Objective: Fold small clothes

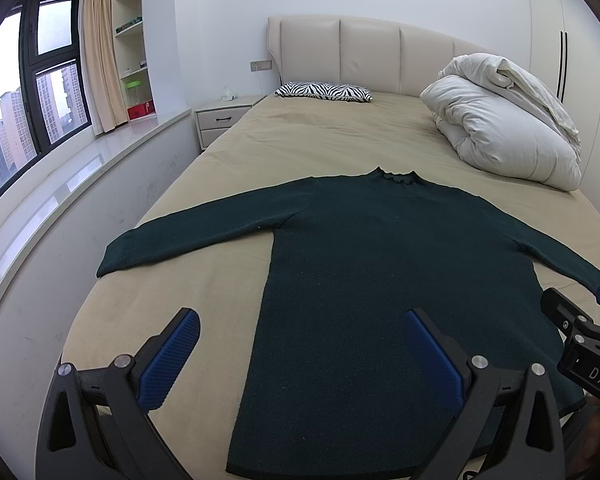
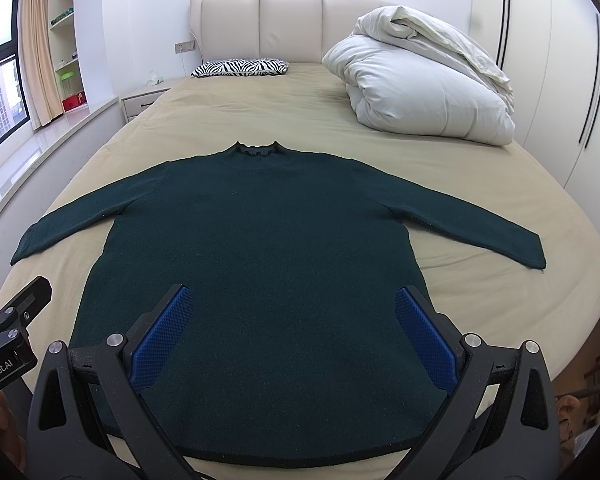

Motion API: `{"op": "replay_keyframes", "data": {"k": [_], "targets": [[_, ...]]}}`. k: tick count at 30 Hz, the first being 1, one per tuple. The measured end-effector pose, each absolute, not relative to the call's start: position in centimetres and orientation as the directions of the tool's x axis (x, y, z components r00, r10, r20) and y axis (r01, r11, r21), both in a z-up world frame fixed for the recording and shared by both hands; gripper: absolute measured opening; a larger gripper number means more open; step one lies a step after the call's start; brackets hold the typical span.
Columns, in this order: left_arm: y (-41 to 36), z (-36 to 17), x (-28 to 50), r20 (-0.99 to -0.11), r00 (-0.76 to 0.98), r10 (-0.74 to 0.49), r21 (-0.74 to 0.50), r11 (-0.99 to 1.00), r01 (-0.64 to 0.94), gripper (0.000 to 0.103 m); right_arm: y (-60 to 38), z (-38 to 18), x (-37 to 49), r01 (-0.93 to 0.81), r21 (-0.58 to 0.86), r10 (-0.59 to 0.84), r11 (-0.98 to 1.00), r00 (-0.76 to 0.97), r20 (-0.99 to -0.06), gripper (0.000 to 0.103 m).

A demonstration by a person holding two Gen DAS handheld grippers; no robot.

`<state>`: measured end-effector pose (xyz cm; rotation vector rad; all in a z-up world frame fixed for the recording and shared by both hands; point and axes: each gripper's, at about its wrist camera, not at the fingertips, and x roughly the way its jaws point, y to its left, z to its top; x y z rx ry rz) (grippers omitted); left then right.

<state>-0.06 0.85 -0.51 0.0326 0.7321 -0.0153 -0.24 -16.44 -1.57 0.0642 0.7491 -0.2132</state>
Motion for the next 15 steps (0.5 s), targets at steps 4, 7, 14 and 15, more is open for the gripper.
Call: {"op": "replay_keyframes", "data": {"k": [4, 7, 14, 15], "targets": [[1.18, -0.71, 0.25, -0.669, 0.743, -0.003, 0.024, 0.999, 0.025, 0.103, -16.45, -1.57, -0.24, 0.215, -0.018, -0.169, 0.976, 0.711, -0.682, 0.103], [1.17, -0.71, 0.25, -0.669, 0.743, -0.002, 0.025, 0.999, 0.025, 0.103, -16.44, -1.58, -0.22, 0.214, -0.018, -0.168, 0.977, 0.711, -0.682, 0.103], [1.19, -0.72, 0.26, -0.670, 0.743, -0.003, 0.024, 0.999, 0.026, 0.103, -16.43, -1.61, -0.19, 0.215, -0.017, -0.168, 0.977, 0.711, -0.683, 0.103], [1.17, -0.70, 0.24, -0.669, 0.743, -0.003, 0.024, 0.999, 0.025, 0.103, -16.43, -1.60, -0.19, 0.215, -0.018, -0.169, 0.977, 0.711, -0.683, 0.103]]}}
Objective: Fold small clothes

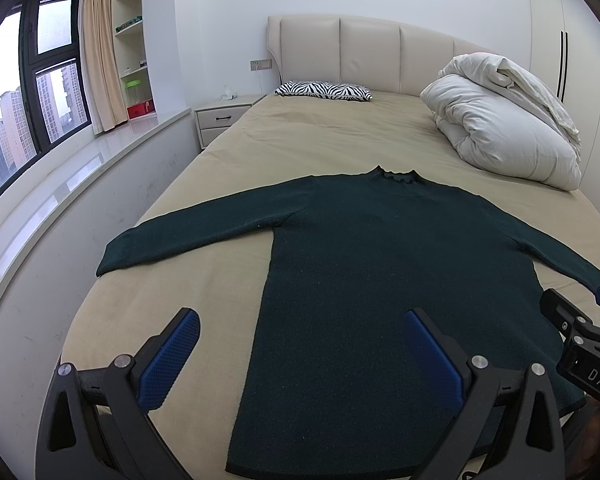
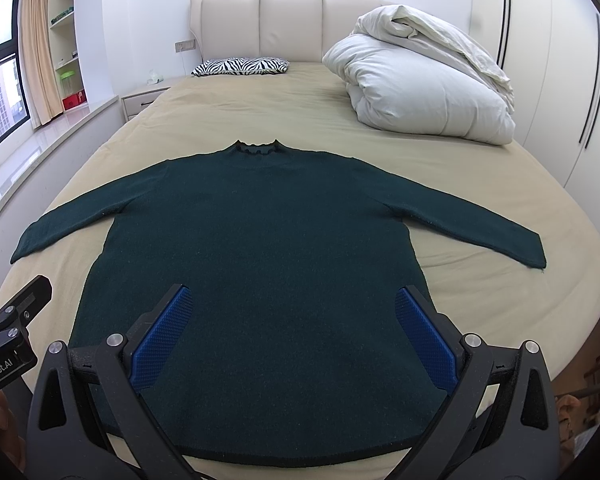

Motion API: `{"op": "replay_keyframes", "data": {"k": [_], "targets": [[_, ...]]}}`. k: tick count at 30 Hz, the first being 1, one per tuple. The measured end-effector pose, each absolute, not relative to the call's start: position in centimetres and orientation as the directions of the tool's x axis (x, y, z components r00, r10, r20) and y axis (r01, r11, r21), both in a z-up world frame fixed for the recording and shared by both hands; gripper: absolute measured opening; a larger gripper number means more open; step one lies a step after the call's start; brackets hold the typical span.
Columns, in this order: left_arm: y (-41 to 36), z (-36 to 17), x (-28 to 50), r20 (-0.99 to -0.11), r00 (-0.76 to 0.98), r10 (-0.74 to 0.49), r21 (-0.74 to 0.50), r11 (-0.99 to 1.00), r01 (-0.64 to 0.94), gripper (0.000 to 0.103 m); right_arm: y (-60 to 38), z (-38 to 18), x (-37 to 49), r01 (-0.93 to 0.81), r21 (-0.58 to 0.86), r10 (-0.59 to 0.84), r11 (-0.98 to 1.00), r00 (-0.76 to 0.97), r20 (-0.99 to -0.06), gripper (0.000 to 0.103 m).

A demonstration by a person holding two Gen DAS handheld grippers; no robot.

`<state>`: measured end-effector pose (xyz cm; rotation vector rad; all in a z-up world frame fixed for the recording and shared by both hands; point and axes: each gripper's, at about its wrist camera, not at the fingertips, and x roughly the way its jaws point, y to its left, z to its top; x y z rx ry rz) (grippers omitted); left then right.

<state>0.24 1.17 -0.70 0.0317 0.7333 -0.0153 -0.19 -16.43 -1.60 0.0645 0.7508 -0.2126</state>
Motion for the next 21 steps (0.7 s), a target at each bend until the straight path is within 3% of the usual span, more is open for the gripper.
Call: {"op": "replay_keyframes", "data": {"k": [21], "targets": [[1.54, -0.80, 0.16, -0.670, 0.742, -0.003, 0.023, 0.999, 0.025, 0.103, -16.31, -1.98, -0.14, 0.214, -0.019, -0.169, 0.977, 0.708, -0.686, 0.103]]}}
